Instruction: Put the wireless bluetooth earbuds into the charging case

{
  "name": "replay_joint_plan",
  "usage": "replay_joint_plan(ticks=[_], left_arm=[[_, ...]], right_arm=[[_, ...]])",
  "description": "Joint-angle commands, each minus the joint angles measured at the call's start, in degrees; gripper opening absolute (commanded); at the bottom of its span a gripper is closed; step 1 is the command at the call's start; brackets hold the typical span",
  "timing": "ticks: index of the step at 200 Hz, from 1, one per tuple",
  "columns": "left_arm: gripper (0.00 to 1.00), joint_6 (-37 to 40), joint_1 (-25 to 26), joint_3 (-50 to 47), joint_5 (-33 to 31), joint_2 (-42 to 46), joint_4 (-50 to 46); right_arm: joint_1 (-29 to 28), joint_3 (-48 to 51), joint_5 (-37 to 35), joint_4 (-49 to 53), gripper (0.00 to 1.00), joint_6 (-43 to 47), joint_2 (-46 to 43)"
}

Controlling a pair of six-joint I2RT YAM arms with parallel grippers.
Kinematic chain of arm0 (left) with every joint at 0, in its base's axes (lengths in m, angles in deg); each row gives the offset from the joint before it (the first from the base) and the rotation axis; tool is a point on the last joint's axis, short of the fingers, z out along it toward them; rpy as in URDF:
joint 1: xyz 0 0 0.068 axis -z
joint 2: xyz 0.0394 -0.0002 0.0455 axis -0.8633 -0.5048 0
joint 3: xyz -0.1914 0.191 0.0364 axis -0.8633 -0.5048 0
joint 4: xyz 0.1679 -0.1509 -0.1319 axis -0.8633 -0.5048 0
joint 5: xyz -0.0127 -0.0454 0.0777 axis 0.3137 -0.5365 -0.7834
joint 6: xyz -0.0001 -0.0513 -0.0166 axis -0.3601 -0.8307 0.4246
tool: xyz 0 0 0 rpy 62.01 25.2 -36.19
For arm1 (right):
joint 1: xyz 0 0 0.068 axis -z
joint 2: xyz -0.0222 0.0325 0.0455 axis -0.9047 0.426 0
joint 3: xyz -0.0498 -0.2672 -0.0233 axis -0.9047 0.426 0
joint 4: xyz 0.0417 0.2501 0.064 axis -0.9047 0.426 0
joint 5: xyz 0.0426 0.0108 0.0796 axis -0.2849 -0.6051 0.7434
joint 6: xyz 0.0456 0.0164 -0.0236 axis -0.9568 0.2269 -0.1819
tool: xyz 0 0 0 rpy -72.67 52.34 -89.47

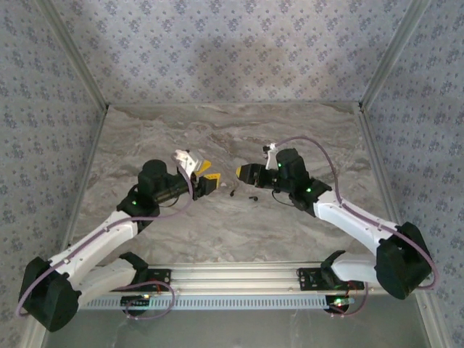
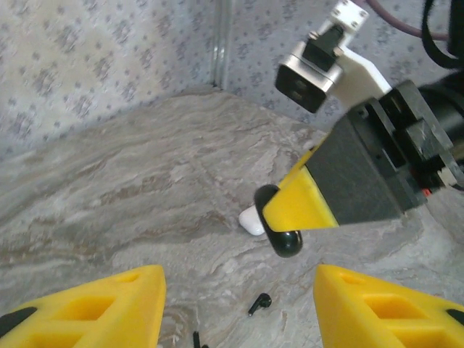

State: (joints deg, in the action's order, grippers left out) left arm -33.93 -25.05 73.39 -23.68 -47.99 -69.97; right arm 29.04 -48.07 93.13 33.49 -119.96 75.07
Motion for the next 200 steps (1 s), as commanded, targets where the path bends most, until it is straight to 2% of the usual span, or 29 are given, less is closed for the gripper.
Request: replay_joint_plan(ticks=[1, 61, 115, 200], left_arm=[[0.55, 5.8, 1.6, -0.1, 2.6, -0.3, 3.1], [0.54, 8.5, 5.1, 1.5, 2.2, -3.9, 5.5], [0.53, 7.1, 6.9, 2.0, 1.0, -6.0, 10.4], [0.52, 4.4, 7.5, 2.3, -0.3, -7.0, 14.1]], right_arm=[[0.2, 0.2, 3.1, -6.9, 0.47, -0.8, -2.4], [-0.7, 1.1, 6.1, -11.6, 0.47, -3.3, -5.1], [-3.9, 2.4, 3.2, -13.4, 0.48, -3.5, -5.9], [-5.2, 3.0, 2.0, -14.9, 0.48, -4.0, -6.2]])
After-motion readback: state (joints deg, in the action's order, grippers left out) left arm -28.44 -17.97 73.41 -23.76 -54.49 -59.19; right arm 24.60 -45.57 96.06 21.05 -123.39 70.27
